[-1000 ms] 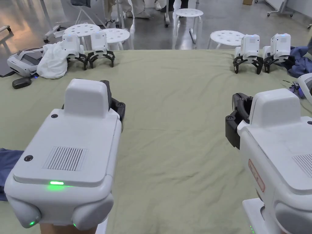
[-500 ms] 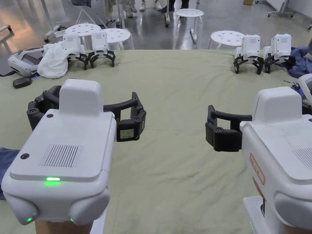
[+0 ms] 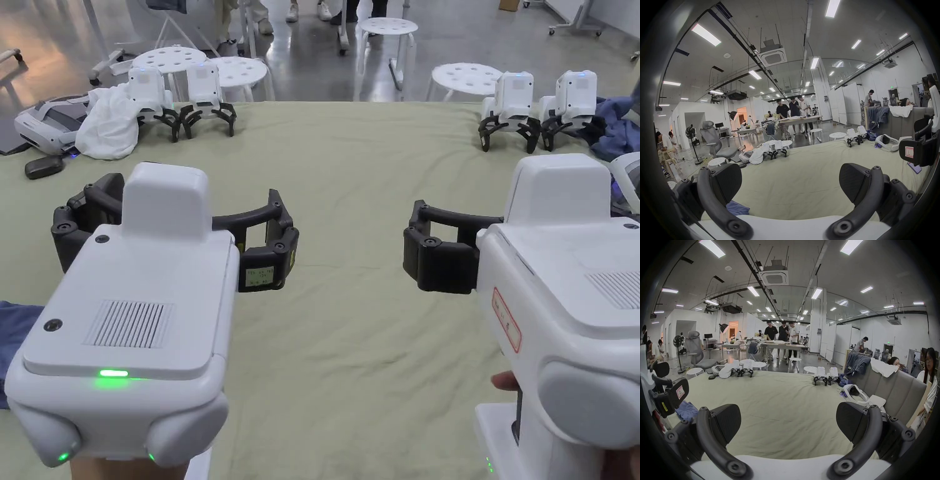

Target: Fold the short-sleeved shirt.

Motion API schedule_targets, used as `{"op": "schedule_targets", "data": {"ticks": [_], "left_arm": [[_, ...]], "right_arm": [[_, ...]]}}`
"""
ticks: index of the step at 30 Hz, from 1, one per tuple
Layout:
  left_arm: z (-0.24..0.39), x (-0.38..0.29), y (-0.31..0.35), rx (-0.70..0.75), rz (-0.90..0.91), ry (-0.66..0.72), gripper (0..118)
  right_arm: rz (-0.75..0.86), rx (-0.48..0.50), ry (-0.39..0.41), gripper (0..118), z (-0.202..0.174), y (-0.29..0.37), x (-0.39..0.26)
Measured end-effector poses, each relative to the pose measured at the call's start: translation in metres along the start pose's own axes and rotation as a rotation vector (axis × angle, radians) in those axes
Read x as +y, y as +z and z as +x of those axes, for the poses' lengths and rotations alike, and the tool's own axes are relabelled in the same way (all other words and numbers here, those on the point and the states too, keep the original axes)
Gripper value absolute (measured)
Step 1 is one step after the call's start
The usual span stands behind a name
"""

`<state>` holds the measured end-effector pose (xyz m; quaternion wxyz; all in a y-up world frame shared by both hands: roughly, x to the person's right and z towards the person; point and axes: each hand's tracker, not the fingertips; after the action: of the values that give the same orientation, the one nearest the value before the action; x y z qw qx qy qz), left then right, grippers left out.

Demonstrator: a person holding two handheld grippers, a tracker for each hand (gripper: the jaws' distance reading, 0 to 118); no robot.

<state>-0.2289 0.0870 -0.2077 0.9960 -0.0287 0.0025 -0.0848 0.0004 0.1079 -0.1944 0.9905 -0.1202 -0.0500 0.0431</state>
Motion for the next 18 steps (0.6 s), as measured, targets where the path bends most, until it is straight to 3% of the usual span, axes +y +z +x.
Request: {"op": "schedule_targets", "data": {"ticks": [5,13,18], "left_arm": [[-0.0001,0.0018,0.0012,0.0,0.004,0.004,118],[-0.0011,0.0042,0.0022,0.006,0.012,0.004,118],[-0.0002,0.0049,0.0025,0.004,0.015,0.003,118]], "right_arm": [[0.023,0.025,0.011,118,-0.0029,0.0029,0.0029],[0.032,-0.014,0.017,118,0.0002,-0.0013,0.0032],[0.013,-0.019,-0.022,118,0.0029,-0.0032,0.001]]}}
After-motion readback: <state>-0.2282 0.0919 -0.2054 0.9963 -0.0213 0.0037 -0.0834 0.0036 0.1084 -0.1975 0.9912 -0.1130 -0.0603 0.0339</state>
